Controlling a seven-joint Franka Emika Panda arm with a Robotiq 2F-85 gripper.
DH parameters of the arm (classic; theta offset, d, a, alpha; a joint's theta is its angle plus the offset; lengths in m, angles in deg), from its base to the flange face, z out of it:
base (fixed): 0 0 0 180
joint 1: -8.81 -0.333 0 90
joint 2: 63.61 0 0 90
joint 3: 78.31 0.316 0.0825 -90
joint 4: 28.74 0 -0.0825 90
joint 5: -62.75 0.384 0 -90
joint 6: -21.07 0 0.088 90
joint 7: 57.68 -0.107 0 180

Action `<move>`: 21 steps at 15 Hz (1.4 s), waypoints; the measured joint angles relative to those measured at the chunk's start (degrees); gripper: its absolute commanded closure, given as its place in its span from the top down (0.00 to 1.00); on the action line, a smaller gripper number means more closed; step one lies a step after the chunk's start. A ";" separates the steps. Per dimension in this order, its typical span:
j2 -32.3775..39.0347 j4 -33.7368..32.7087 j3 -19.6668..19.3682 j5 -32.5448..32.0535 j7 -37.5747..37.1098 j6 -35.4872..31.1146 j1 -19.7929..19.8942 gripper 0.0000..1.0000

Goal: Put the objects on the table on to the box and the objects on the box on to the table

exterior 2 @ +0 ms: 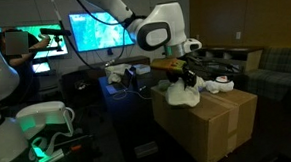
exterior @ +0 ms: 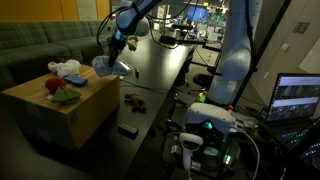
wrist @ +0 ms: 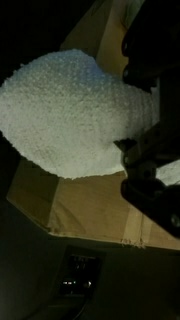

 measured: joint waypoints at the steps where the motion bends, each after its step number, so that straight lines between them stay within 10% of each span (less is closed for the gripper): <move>1: 1.33 -1.04 0.00 -0.30 0.00 -0.02 -0.39 0.11; 16: 19.30 -15.23 -0.33 -7.90 -4.00 -6.57 -1.57 0.12; 17: 20.12 -15.99 -0.48 -8.76 -4.66 -7.16 -1.58 0.44; 21: 21.98 -18.41 -1.08 -11.80 -7.02 -7.71 -1.77 0.68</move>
